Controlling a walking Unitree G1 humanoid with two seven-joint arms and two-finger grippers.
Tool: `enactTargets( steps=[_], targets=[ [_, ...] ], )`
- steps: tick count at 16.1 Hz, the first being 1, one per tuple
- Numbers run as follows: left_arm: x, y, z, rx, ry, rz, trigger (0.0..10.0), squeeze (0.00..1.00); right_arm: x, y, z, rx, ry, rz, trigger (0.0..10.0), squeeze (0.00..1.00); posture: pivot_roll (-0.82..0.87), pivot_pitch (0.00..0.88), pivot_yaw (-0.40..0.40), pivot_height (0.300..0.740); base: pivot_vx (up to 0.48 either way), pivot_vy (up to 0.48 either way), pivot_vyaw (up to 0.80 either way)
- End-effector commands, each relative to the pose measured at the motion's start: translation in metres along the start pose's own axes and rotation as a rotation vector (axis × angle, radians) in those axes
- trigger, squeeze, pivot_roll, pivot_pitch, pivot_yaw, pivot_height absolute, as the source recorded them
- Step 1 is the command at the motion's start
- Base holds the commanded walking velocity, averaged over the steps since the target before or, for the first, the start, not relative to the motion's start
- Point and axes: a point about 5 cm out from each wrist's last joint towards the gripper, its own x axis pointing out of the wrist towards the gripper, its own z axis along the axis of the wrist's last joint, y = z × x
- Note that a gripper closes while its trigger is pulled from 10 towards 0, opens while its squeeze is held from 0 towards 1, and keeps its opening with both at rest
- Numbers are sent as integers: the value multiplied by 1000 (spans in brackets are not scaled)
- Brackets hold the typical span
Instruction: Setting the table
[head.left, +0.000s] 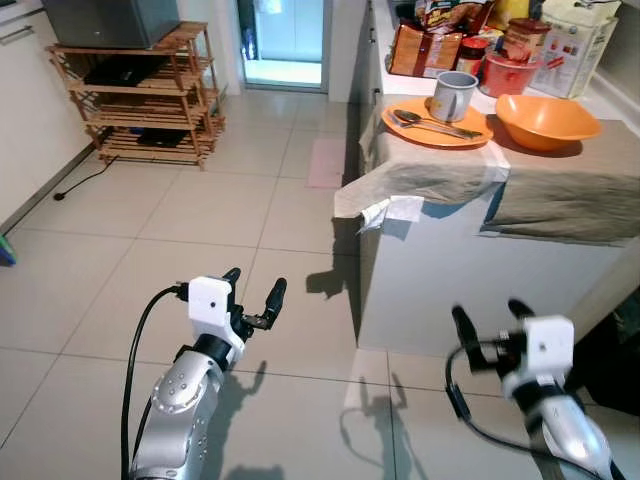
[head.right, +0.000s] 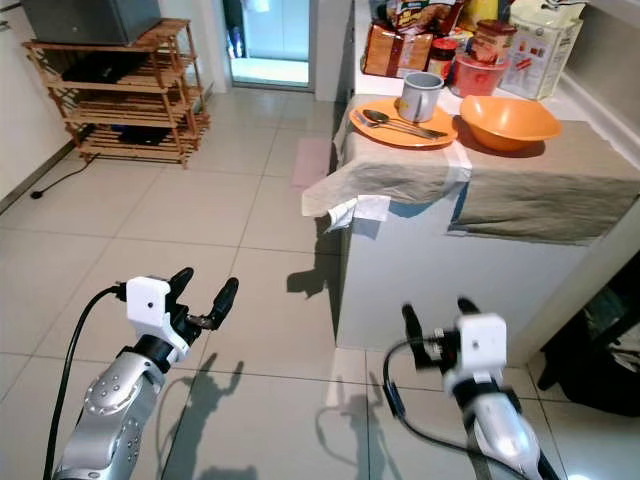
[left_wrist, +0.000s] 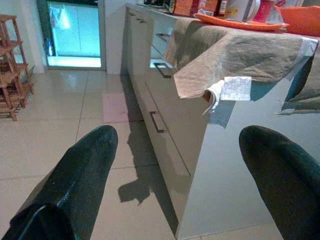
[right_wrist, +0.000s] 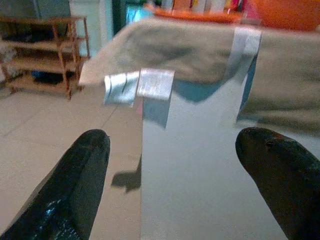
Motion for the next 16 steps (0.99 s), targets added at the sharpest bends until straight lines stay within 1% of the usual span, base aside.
enactTargets(
  steps=[1, 2, 3, 4, 5, 8, 9, 10, 11, 12, 13, 14, 15, 16],
  targets=[
    [9, 0, 10, 37, -34, -8, 10000, 1000, 6, -3, 1, -4, -12, -28, 10000, 1000, -8, 0, -24, 740, 0, 0, 0],
    [9, 0, 10, 37, -34, -8, 10000, 1000, 6, -3, 1, -4, -12, -28, 10000, 1000, -8, 0, -24, 740, 0, 0, 0],
    [18, 1, 17, 52, -50, -18, 10000, 769, 13, -6, 3, -24, -18, -59, 10000, 733, -9, 0, -18, 740, 0, 0, 0],
    [21, 2, 20, 59, -55, -22, 10000, 0, 15, -7, 4, -33, -19, -68, 10000, 0, -10, 0, -16, 740, 0, 0, 0],
    [24, 3, 20, 94, -34, -18, 10000, 0, 16, -8, 4, -34, -15, -87, 10000, 0, -9, 0, -13, 740, 0, 0, 0],
    [24, 1, 18, 77, -22, -30, 10000, 0, 16, -7, 2, -26, -13, -96, 10000, 0, -9, 0, -8, 740, 0, 0, 0],
    [25, -3, 19, 86, -27, -49, 10000, 0, 17, -6, 3, -28, -15, -93, 10000, 0, -7, 0, -9, 740, 0, 0, 0],
    [27, -6, 20, 85, -35, -52, 10000, 639, 19, -4, 4, -33, -21, -88, 10000, 0, -6, 0, -8, 740, 0, -379, 0],
    [28, -7, 20, 88, -34, -57, 10000, 757, 20, -4, 5, -36, -23, -86, 10000, 0, -6, 0, -8, 740, 0, -469, 0],
    [31, -7, 21, 90, -36, -63, 10000, 710, 23, -3, 7, -42, -26, -85, 10000, 0, -7, 0, -7, 740, 0, -465, 0],
    [33, -9, 21, 92, -36, -66, 10000, 573, 25, -2, 8, -46, -30, -84, 10000, 0, -8, 0, -6, 740, 0, -458, 0],
    [34, -9, 21, 95, -36, -66, 10000, 180, 26, -1, 9, -46, -33, -83, 10000, 0, -9, 0, -5, 740, 0, -458, 0],
    [34, -9, 21, 100, -36, -65, 10000, 0, 26, 0, 10, -45, -35, -82, 10000, 0, -10, 0, -5, 740, 0, -450, 0],
    [35, -9, 21, 109, -34, -62, 10000, 0, 26, 0, 10, -46, -35, -80, 10000, 0, -10, 0, -5, 740, 0, -439, 0]
  ],
)
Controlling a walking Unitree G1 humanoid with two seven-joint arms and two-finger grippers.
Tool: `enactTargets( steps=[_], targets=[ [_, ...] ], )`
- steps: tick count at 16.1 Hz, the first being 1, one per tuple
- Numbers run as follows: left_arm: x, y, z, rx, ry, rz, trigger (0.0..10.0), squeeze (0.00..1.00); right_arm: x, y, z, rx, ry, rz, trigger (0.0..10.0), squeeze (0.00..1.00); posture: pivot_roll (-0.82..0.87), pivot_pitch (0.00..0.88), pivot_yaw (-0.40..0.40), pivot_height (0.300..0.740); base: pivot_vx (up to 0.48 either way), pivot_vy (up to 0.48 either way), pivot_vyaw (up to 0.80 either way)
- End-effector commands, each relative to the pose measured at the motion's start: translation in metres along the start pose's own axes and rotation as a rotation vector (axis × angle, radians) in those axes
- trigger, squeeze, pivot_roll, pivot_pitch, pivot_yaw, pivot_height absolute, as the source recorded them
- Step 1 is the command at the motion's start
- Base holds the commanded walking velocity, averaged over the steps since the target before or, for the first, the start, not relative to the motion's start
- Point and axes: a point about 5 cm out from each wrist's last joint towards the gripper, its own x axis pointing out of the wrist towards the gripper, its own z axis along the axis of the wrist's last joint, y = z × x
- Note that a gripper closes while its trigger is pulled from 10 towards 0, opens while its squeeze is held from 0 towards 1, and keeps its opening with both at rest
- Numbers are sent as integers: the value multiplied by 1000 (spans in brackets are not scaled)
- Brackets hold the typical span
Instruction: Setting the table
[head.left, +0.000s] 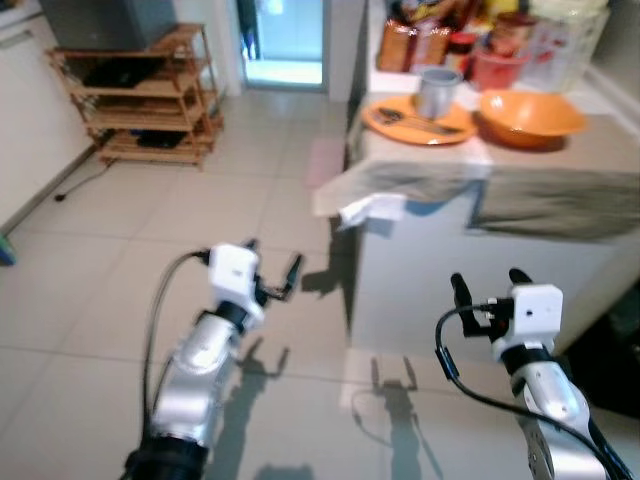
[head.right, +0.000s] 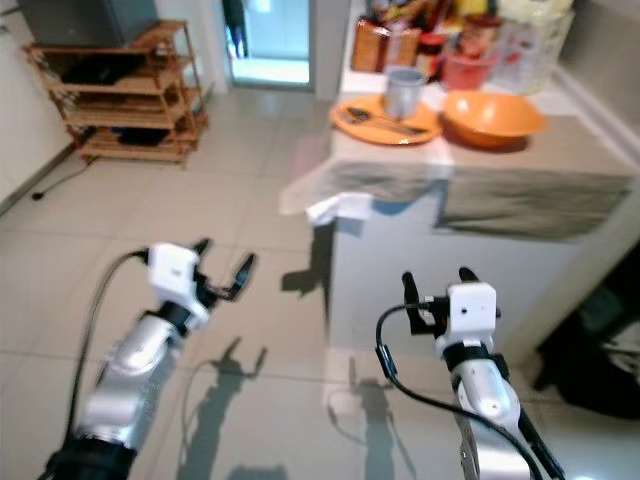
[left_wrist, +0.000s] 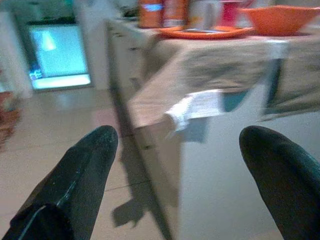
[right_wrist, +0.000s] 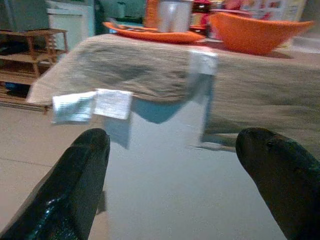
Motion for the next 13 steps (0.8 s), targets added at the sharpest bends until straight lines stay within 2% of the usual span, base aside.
enactTargets(
  steps=[1, 3, 9, 13],
  targets=[
    [0, 5, 0, 21, 2, 12, 10000, 0, -1, 1, 0, 0, 8, -2, 10000, 0, -12, 0, -5, 740, 0, -428, 0],
    [1, 5, 0, 17, 2, 14, 10000, 0, -1, 2, 1, -2, 8, 1, 10000, 0, -13, 0, -4, 740, 0, -414, 0],
    [4, 7, -2, 21, 12, 33, 10000, 0, -1, 5, 1, -7, 14, 12, 10000, 0, -14, 0, -6, 740, 307, -363, 0],
    [5, 6, -4, 24, 18, 37, 10000, 0, 0, 5, 4, -16, -7, 8, 10000, 0, -15, 0, -4, 740, 0, 0, 0]
  ],
)
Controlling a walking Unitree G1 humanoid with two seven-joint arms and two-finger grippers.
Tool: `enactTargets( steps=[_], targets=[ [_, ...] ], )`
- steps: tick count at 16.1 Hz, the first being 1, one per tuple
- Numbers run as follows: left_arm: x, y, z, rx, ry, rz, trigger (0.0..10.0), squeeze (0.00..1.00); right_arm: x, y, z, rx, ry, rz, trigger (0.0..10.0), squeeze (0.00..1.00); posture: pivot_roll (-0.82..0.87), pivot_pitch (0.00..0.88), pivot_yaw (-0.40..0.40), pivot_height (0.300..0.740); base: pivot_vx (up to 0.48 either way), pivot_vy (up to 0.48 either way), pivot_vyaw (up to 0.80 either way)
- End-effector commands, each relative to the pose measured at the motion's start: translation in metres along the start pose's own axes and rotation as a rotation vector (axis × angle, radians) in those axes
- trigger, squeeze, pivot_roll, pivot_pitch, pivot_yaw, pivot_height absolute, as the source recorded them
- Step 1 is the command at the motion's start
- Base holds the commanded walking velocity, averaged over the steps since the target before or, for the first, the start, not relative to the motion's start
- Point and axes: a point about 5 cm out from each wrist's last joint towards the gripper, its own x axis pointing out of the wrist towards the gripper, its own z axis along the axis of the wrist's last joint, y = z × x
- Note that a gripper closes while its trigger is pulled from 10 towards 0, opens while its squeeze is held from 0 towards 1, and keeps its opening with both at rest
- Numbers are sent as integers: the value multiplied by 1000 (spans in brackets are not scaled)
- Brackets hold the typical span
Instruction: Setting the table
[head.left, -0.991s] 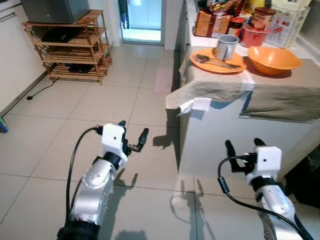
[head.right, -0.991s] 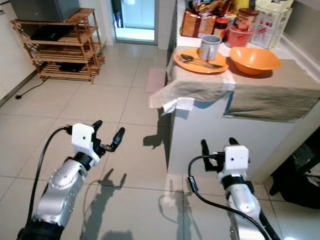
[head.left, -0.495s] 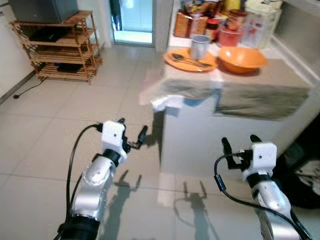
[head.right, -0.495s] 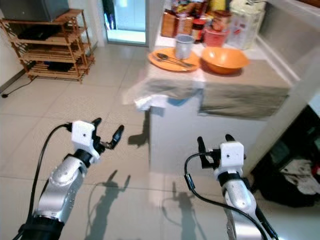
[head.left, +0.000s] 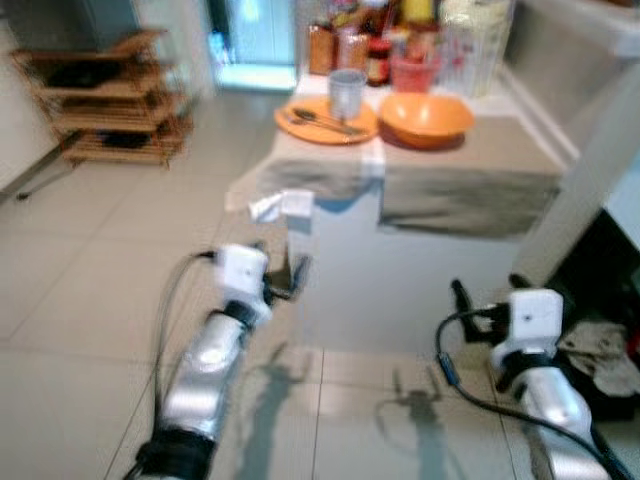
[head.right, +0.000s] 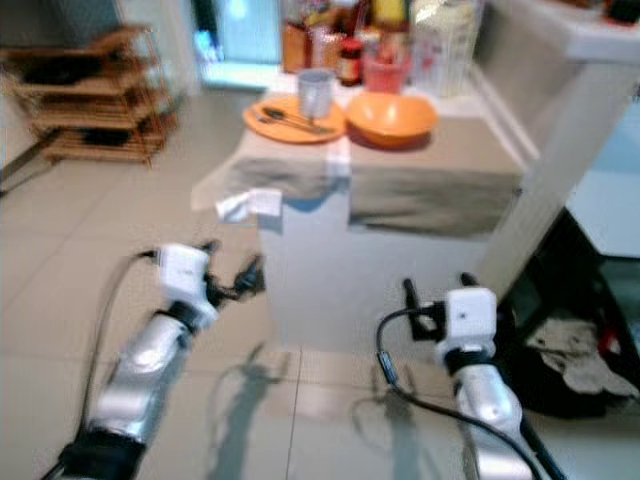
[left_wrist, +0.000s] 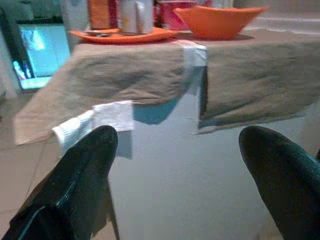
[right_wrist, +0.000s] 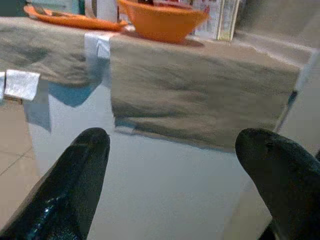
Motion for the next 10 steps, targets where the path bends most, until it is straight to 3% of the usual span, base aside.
enactTargets(
  steps=[1, 5, 10],
  targets=[
    [1, 7, 6, 23, -19, 8, 10000, 0, 3, 0, 6, 5, -28, -14, 10000, 0, -14, 0, 1, 740, 0, 0, 0],
    [7, 5, 16, 44, -49, -25, 10000, 0, 7, -5, 13, 8, -51, -41, 10000, 0, -15, 0, 6, 740, 0, 0, 0],
    [8, 4, 20, 40, -71, -27, 10000, 0, 9, -9, 13, -6, -61, -61, 10000, 0, -16, 0, 5, 740, 480, 0, 0]
  ],
)
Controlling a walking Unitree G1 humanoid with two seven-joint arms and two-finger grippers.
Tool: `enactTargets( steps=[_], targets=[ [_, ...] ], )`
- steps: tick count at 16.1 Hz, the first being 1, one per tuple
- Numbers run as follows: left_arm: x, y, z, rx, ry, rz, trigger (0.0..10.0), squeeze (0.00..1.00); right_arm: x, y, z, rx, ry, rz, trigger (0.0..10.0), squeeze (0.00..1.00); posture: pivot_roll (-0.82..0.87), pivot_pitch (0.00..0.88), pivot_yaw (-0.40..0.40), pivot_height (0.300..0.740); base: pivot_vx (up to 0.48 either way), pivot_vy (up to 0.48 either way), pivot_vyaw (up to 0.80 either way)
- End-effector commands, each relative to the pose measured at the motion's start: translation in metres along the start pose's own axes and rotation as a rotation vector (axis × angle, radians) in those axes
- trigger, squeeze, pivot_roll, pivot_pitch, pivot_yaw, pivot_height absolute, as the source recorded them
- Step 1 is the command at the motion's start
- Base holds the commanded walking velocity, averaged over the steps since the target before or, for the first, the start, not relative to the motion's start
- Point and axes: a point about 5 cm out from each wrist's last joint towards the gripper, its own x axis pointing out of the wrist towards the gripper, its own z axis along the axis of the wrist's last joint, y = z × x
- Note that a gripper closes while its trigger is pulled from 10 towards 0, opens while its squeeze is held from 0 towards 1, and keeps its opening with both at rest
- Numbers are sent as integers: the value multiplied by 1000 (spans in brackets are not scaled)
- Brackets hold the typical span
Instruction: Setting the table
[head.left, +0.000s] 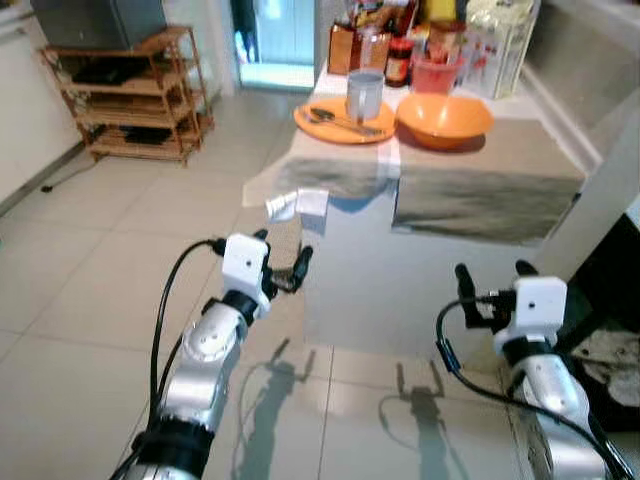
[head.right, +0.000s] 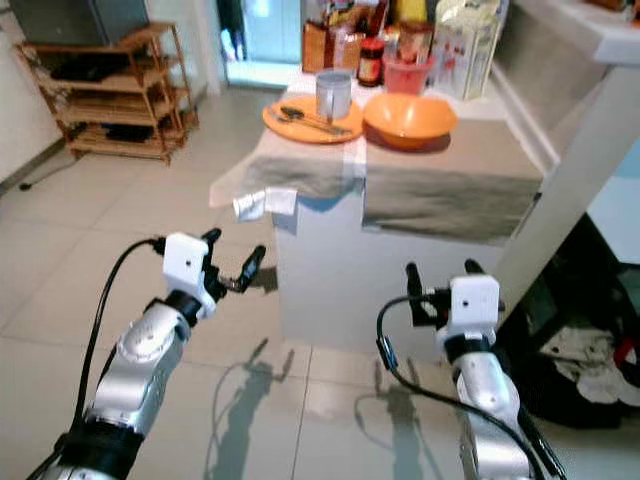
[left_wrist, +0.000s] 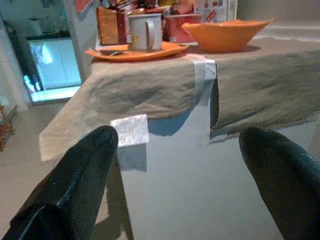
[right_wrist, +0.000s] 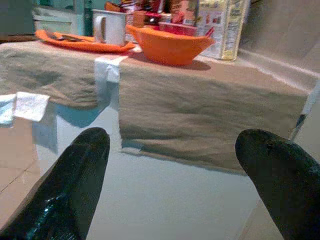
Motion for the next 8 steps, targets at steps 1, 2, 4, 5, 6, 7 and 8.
enactTargets(
  steps=[1, 2, 4, 5, 6, 7, 8],
  targets=[
    [3, -1, 8, 2, -40, -2, 10000, 0, 3, -8, 6, -13, -32, -36, 10000, 0, -16, 0, 5, 740, 480, 0, 0],
    [4, -1, 9, 2, -41, 2, 10000, 0, 4, -9, 7, -14, -38, -43, 10000, 0, -16, 0, 5, 740, 480, 0, 0],
    [6, -2, 12, 2, -49, -4, 10000, 0, 5, -11, 8, -13, -42, -51, 10000, 0, -16, 0, 5, 740, 480, 0, 0],
    [7, -3, 14, 9, -55, -9, 10000, 0, 7, -12, 9, -9, -46, -57, 10000, 0, -16, 0, 5, 740, 480, 0, 0],
    [8, -4, 16, 11, -58, -13, 10000, 0, 7, -12, 9, -9, -47, -58, 10000, 0, -15, 0, 6, 740, 480, 0, 0],
    [9, -5, 17, 15, -64, -16, 10000, 0, 8, -12, 9, -9, -49, -58, 10000, 0, -15, 0, 6, 740, 480, 0, 0],
    [10, -6, 20, 20, -74, -25, 10000, 0, 8, -12, 10, -8, -52, -59, 10000, 0, -13, 0, 7, 740, 480, 0, 0]
  ],
)
